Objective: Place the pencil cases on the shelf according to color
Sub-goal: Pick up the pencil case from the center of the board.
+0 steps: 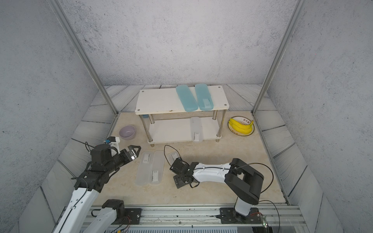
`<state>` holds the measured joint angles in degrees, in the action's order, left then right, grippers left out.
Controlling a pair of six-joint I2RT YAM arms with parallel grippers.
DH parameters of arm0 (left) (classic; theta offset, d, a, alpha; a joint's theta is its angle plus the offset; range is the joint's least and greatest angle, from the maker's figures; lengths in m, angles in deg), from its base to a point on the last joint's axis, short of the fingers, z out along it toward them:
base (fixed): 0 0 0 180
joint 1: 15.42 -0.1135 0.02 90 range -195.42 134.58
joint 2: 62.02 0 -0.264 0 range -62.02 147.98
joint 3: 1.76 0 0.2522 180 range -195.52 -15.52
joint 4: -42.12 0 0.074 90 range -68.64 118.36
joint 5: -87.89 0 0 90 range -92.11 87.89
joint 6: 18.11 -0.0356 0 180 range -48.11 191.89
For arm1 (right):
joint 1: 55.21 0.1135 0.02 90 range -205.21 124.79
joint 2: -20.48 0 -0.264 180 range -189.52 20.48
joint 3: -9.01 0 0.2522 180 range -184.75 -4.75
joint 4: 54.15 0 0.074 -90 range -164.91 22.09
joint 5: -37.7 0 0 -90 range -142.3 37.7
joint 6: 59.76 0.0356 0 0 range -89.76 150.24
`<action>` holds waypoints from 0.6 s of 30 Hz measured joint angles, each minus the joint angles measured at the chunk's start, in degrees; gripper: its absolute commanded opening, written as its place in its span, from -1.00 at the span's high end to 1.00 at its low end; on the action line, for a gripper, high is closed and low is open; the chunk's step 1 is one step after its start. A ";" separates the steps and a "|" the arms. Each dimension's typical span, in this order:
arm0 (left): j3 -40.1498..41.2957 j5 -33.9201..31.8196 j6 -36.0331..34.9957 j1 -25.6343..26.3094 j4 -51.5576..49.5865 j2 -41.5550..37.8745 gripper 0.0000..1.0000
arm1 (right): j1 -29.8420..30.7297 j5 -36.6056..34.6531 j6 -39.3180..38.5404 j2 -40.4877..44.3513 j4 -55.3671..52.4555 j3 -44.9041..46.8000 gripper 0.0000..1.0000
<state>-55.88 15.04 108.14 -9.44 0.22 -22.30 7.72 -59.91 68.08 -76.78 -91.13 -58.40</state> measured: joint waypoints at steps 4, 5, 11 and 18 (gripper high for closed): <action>0.00 0.00 0.00 0.00 -0.09 -0.33 -0.97 | 0.39 -0.52 0.68 -0.96 -1.31 -1.11 -0.61; 0.00 0.00 0.00 0.00 -0.13 -0.44 -0.97 | 0.42 -0.63 0.83 -1.07 -1.53 -1.29 -0.58; 0.00 -0.22 -0.11 0.00 -0.79 -1.09 -0.97 | 0.52 -1.42 1.31 -0.94 -1.55 -1.20 -0.28; 0.00 -0.44 -0.28 0.00 -1.20 -1.62 -0.97 | 0.63 -4.07 3.04 4.15 -2.56 3.48 -0.22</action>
<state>-55.88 14.60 107.85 -9.44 -0.98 -23.91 8.36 -63.98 71.12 -72.62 -93.69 -54.92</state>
